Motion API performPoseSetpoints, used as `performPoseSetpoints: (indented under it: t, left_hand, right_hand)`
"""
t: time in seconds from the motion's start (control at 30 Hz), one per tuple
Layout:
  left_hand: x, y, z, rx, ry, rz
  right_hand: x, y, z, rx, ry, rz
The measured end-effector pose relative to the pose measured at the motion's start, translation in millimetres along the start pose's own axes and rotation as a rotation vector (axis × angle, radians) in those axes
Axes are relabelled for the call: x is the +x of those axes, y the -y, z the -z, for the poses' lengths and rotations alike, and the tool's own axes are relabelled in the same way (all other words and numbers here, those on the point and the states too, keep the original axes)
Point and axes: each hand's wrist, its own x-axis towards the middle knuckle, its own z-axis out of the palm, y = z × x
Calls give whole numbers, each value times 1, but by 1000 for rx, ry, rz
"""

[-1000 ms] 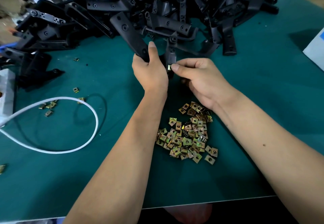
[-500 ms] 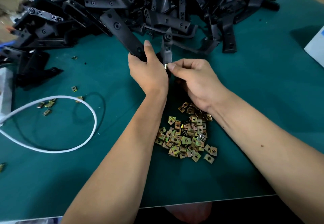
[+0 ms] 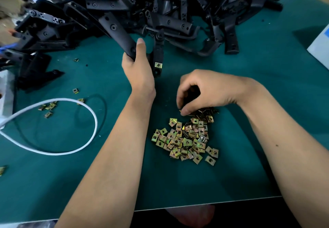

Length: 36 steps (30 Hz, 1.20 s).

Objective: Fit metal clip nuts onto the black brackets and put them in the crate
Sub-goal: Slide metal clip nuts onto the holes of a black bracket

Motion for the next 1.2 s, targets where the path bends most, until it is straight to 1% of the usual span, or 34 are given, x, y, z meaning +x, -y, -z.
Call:
performPoseSetpoints:
  t: [0.1,0.17,0.23,0.27,0.33,0.4,0.47,0.53,0.73,0.87,1.03,1.2]
  left_hand:
    - [-3,0,-1,-2,92,-19]
    - [-4,0,-1,-2,123,-21]
    - [-4,0,-3,-4,145,-20]
    - [-3,0,-3,-5,158,-20]
    - [-3,1,-3,-2,185,-12]
    - [-2,4,-2,28,204,-14]
    - [-3,5,-1,61,232,-15]
    - [-3,5,0,100,258,-10]
    - [-5,5,-1,120,280,51]
    - [-7,4,-1,113,286,76]
    - [-8,4,-2,122,300,72]
    - [-9,4,-2,142,301,77]
  right_hand:
    - [1,2,-1,-50,23,-16]
    - [1,2,-1,-58,20,-20]
    - [1,3,-2,-24,-26,4]
    - [2,3,-2,42,-68,24]
    - [3,3,-3,316,-190,50]
    - [6,2,-5,594,-402,38]
    - [11,-1,-9,786,-616,-6]
    - [15,-4,-13,895,-715,-36]
    - [19,-5,-17,954,-838,-25]
    - [19,-4,-18,935,-881,-25]
    - [21,-3,-21,927,-911,-50]
    - [21,-3,-21,949,-900,-56]
